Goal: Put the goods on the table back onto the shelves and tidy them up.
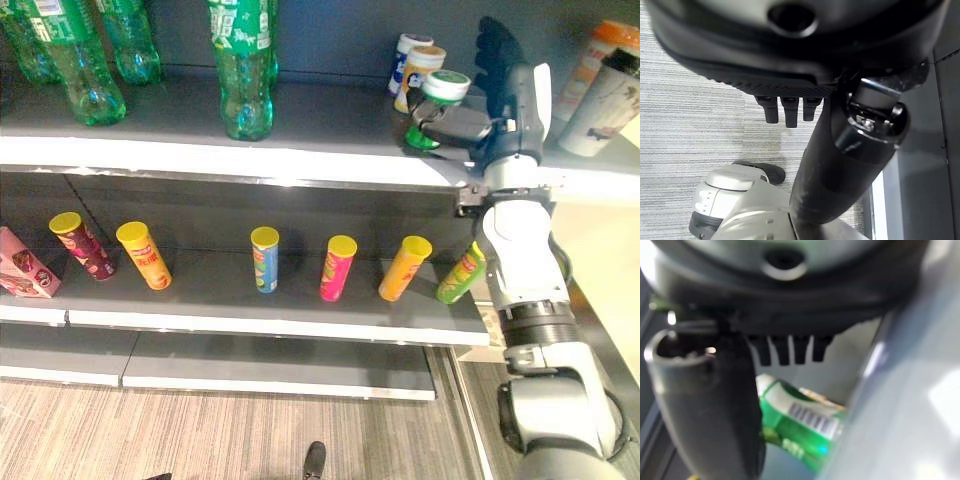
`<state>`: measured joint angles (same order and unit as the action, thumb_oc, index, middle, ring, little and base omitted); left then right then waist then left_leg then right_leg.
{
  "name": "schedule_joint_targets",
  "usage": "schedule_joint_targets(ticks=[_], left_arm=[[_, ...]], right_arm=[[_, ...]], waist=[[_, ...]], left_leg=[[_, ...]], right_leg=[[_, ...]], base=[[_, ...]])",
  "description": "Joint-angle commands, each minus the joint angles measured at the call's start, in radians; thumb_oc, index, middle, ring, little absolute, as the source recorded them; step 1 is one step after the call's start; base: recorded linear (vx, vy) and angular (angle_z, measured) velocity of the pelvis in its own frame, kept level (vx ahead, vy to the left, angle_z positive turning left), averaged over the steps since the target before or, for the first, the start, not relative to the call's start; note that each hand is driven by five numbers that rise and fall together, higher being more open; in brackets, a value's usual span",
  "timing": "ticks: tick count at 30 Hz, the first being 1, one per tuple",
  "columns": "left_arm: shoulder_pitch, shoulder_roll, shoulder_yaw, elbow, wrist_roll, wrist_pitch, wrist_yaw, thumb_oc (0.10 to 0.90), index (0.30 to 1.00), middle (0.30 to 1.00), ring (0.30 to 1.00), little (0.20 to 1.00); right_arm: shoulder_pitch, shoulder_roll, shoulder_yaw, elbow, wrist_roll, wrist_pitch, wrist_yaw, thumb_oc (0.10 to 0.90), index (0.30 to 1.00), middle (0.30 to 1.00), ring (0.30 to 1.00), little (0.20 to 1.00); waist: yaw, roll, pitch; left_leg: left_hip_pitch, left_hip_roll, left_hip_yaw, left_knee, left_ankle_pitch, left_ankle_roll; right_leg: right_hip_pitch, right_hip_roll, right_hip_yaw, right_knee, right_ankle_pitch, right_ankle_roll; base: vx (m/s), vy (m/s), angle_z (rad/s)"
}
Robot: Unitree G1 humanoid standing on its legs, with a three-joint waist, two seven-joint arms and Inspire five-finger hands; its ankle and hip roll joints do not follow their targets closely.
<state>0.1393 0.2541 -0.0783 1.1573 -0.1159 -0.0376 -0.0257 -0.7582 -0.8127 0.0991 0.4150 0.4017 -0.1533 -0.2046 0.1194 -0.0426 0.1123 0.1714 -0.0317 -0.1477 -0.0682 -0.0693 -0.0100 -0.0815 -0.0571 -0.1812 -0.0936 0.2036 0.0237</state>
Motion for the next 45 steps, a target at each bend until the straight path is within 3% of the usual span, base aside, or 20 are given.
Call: schedule_joint_targets(ticks=[1,14,20,27,37,40,43,45], left_arm=[[-0.024,0.022,-0.068,0.01,0.015,-0.014,0.002,0.8,0.9,0.9,0.9,0.9],[-0.017,0.024,-0.06,0.014,0.005,-0.012,-0.011,0.8,0.9,0.9,0.9,0.9],[-0.023,0.018,-0.036,0.035,0.014,-0.012,-0.002,0.8,0.9,0.9,0.9,0.9],[-0.031,0.016,-0.015,0.039,0.024,-0.014,0.001,0.8,0.9,0.9,0.9,0.9],[-0.049,0.035,0.011,0.016,0.051,-0.033,-0.02,0.8,0.9,0.9,0.9,0.9],[-0.066,0.055,0.018,0.004,0.067,-0.038,-0.027,0.8,0.9,0.9,0.9,0.9],[-0.086,0.08,0.016,-0.014,0.07,-0.034,-0.029,0.8,0.9,0.9,0.9,0.9],[-0.082,0.091,0.014,-0.03,0.064,-0.03,-0.034,0.8,0.9,0.9,0.9,0.9]], right_arm=[[-0.062,-0.056,-0.049,-0.091,-0.001,-0.057,-0.028,0.8,0.9,0.9,0.9,0.9],[-0.079,-0.029,-0.061,-0.155,0.112,-0.099,0.006,0.8,0.9,0.9,0.9,0.9],[-0.05,-0.081,-0.208,-0.414,0.111,-0.186,-0.04,0.8,0.9,0.9,0.9,0.9],[0.058,-0.106,-0.327,-0.582,0.045,-0.197,-0.056,0.8,0.9,0.9,0.9,0.9],[0.268,-0.052,-0.463,-0.737,0.033,-0.201,0.006,0.8,0.9,0.9,0.9,0.9],[0.323,-0.039,-0.481,-0.742,0.021,-0.192,0.02,0.8,0.9,0.9,0.9,0.9],[0.353,-0.039,-0.498,-0.74,0.023,-0.185,0.025,0.8,0.9,0.9,0.9,0.9],[0.355,-0.054,-0.497,-0.734,0.016,-0.179,0.027,0.8,0.9,0.9,0.9,0.9]], waist=[[0.017,-0.033,-0.051],[0.023,-0.033,-0.055],[0.005,-0.036,-0.064],[-0.024,-0.034,-0.07],[-0.09,-0.043,-0.027],[-0.122,-0.051,0.012],[-0.129,-0.037,0.029],[-0.11,-0.021,0.018]], left_leg=[[-0.059,0.012,0.065,-0.019,0.014,-0.011],[-0.058,0.011,0.066,-0.019,0.015,-0.012],[-0.057,0.012,0.073,-0.019,0.01,-0.011],[-0.056,0.008,0.088,-0.019,0.004,-0.005],[-0.09,-0.015,0.178,-0.019,0.01,0.028],[-0.103,-0.006,0.218,-0.019,0.021,0.037],[-0.129,0.031,0.264,-0.019,0.046,0.04],[-0.154,0.06,0.333,-0.019,0.057,0.04]], right_leg=[[0.092,-0.048,0.029,0.006,-0.083,0.11],[0.095,-0.049,0.026,0.006,-0.083,0.11],[0.09,-0.049,0.031,0.006,-0.08,0.116],[0.075,-0.049,0.053,0.006,-0.068,0.121],[-0.035,-0.03,0.186,0.006,0.019,0.162],[-0.076,-0.017,0.222,0.031,0.076,0.188],[-0.076,-0.022,0.185,0.099,-0.004,0.163],[-0.026,-0.066,0.084,0.162,-0.09,0.137]], base=[[0.0,0.0,0.0],[0.0,0.0,0.0],[0.0,0.0,0.0],[-0.02,0.03,-0.07],[-0.1,0.064,-0.44],[-0.16,-0.022,-0.61],[-0.22,-0.003,-0.65],[-0.27,-0.006,-0.8]])
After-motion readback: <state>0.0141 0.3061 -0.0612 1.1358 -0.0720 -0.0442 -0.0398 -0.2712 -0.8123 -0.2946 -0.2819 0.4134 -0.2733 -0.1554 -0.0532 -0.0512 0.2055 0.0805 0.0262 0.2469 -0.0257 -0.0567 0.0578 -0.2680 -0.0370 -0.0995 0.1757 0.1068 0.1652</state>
